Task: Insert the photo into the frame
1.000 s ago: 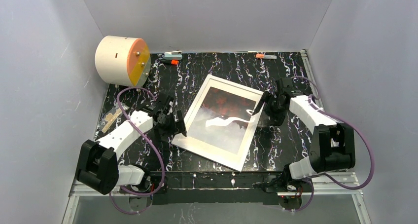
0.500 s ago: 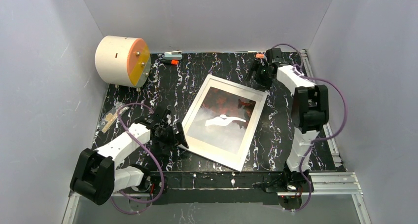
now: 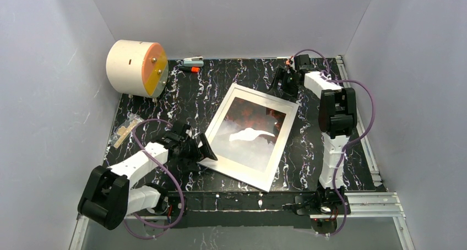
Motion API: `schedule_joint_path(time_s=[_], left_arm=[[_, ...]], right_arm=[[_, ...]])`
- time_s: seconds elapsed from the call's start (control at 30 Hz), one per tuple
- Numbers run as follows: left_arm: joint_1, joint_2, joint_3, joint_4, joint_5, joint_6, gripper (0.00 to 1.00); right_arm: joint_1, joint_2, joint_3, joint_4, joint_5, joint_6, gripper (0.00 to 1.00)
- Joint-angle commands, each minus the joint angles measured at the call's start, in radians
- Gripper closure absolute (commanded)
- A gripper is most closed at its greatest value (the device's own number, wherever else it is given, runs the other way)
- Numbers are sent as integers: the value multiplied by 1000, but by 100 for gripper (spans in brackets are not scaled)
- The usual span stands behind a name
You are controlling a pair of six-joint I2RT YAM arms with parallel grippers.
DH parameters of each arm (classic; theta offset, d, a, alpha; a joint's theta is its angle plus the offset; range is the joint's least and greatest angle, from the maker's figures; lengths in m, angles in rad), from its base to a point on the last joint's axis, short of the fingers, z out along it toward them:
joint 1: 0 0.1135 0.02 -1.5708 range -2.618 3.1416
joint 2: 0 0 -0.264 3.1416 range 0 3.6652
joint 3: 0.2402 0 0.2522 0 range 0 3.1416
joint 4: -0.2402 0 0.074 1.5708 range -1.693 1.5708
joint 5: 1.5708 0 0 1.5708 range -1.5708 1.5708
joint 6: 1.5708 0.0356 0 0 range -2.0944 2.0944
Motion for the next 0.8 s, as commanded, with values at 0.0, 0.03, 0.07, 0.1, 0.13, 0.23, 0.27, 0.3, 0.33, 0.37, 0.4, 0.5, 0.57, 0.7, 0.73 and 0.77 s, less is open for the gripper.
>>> schedule_joint_path(time_s=[0.0, 0.03, 0.07, 0.1, 0.13, 0.23, 0.27, 0.3, 0.33, 0.37, 0.4, 0.5, 0.57, 0.7, 0.73, 0.77], left_arm=[[-5, 52, -50, 77, -25, -21, 4], [-5, 65, -48, 94, -20, -31, 4], [-5, 79, -46, 117, -12, -45, 4], [-5, 94, -38, 134, -7, -55, 5], [-5, 108, -29, 154, -5, -68, 5], [-4, 152, 12, 196, -24, -96, 5], [-4, 169, 30, 204, -35, -97, 5], [-4, 192, 54, 208, -44, -91, 5], [-4, 217, 82, 202, -62, -82, 5], [-2, 248, 109, 196, -75, -66, 5], [3, 283, 142, 190, -87, -46, 5], [27, 393, 251, 170, -116, 32, 5], [48, 469, 347, 158, -126, 81, 5], [83, 631, 549, 144, -116, 186, 6], [88, 677, 608, 140, -106, 209, 6], [91, 724, 673, 126, -100, 225, 7]], right_arm=[[4, 25, 18, 1, 11, -35, 10], [4, 33, 30, -9, 12, -40, 10], [5, 40, 46, -35, 11, -48, 10], [4, 44, 53, -57, 6, -54, 11], [4, 39, 50, -74, 2, -56, 11], [3, -13, -18, -93, -14, -46, 11], [4, -36, -50, -95, -15, -39, 11], [4, -63, -86, -99, -14, -31, 12], [4, -92, -121, -105, -9, -21, 12], [5, -119, -156, -109, -1, -7, 12], [3, -149, -209, -110, 2, 7, 12], [-1, -230, -322, -97, -20, 50, 13], [-1, -288, -394, -83, -45, 77, 13], [0, -375, -522, -40, -132, 129, 15], [0, -398, -554, -28, -152, 140, 15], [0, -418, -584, -11, -171, 152, 15]])
